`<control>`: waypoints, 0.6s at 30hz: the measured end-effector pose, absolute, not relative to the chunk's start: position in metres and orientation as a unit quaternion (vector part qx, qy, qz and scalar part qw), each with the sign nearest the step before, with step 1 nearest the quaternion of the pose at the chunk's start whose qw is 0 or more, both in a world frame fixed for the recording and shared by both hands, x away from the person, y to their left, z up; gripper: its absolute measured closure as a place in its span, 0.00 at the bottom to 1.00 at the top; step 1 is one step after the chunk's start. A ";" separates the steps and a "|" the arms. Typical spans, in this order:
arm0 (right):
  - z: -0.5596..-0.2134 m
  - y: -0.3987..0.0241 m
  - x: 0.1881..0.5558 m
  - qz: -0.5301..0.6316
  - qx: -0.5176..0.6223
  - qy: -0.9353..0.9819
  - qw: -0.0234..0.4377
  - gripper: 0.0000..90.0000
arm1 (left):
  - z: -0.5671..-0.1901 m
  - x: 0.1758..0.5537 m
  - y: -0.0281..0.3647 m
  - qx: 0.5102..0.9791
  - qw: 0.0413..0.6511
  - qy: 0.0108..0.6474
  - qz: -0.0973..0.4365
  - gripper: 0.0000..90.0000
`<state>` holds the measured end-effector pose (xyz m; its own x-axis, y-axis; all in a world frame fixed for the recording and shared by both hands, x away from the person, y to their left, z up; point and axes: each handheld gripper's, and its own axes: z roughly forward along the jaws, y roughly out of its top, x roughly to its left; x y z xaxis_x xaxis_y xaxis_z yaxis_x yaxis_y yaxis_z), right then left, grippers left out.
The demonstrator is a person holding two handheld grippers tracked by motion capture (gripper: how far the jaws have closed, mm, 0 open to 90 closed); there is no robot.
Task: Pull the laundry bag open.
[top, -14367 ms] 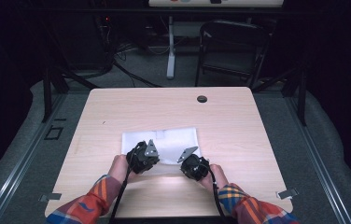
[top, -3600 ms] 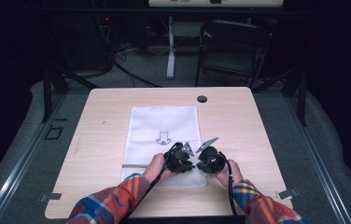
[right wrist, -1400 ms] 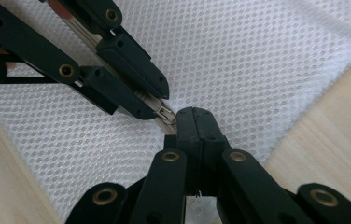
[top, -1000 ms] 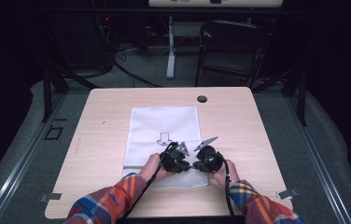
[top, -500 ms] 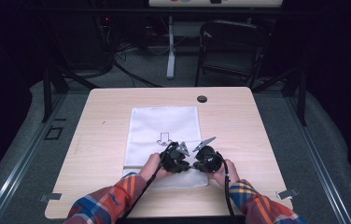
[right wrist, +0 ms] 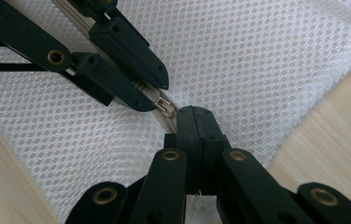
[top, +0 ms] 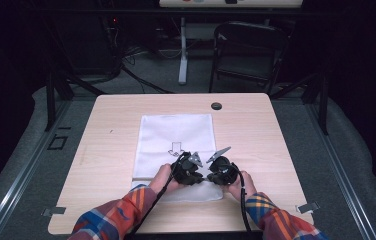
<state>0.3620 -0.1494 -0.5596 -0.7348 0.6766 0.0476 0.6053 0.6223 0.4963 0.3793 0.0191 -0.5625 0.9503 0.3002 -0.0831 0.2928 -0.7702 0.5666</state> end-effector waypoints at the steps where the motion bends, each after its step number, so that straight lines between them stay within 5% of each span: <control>1: -0.559 -0.149 0.362 0.245 0.356 0.899 0.071 1.00 | -0.563 0.379 0.019 0.940 0.302 0.160 0.005 0.91; 18: -0.559 -0.149 0.360 0.245 0.356 0.899 0.074 1.00 | -0.562 0.383 0.028 0.942 0.297 0.158 0.001 0.91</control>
<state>0.3603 -0.1485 -0.5592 -0.7361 0.6757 0.0405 0.6030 0.6274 0.4926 0.3829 0.0284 -0.5618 0.9499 0.2987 -0.0917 0.2972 -0.7732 0.5602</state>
